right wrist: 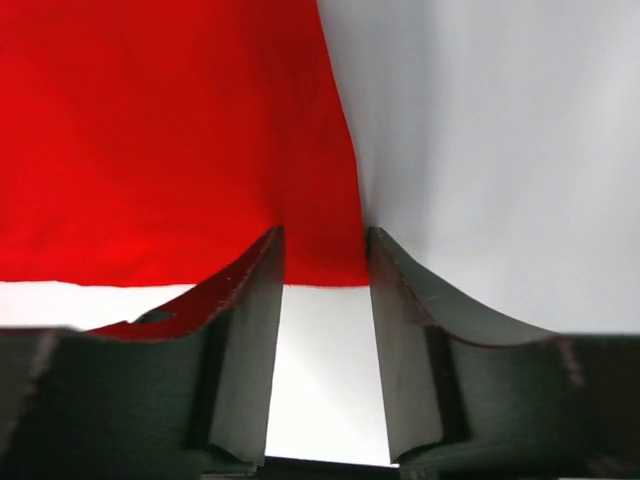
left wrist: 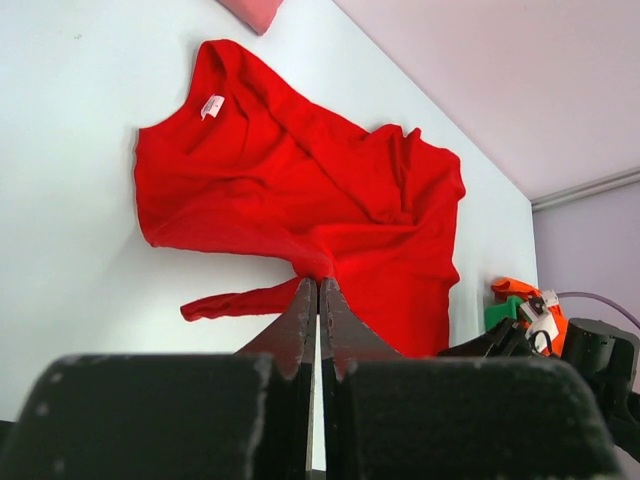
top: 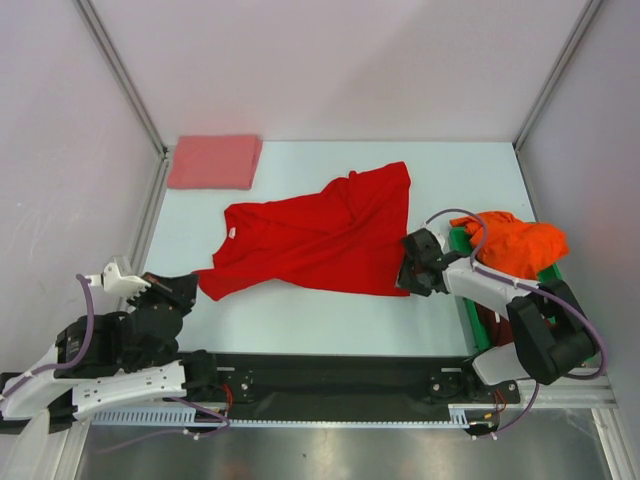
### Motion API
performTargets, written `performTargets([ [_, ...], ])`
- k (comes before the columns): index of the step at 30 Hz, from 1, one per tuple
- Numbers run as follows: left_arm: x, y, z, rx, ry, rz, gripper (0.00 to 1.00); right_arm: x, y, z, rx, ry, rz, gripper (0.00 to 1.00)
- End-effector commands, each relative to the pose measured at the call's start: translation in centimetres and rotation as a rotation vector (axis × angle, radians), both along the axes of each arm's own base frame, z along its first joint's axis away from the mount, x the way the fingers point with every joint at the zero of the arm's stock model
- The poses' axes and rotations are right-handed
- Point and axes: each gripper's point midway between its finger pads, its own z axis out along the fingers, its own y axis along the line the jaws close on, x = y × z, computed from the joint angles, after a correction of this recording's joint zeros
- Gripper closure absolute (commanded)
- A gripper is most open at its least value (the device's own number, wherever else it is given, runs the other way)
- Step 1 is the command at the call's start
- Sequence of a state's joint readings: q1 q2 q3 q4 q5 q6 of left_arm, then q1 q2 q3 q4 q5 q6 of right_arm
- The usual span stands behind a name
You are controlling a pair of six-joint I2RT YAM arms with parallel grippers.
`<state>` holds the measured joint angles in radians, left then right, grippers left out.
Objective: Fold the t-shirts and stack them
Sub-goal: Flatten the tshirt out
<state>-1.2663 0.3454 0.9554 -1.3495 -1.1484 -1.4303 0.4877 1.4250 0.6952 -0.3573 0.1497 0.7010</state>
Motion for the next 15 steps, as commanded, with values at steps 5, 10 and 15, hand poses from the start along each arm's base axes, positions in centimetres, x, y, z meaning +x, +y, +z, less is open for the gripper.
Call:
performTargets([
  [5,0.0,1.1,-0.7,0.093,0.001,0.01,1.0,-3.6,-2.3,-0.8,-0.093,0.087,-0.026,0.51],
  [10,0.0,1.0,-0.6,0.087,-0.002,0.008,1.0,-3.8,-1.9,-1.5,-0.072,0.095,-0.021,0.53],
  [15,-0.1,1.2,-0.4,0.089,-0.005,0.008,1.0,-3.3,-1.1,-2.4,-0.041,0.099,-0.018,0.55],
])
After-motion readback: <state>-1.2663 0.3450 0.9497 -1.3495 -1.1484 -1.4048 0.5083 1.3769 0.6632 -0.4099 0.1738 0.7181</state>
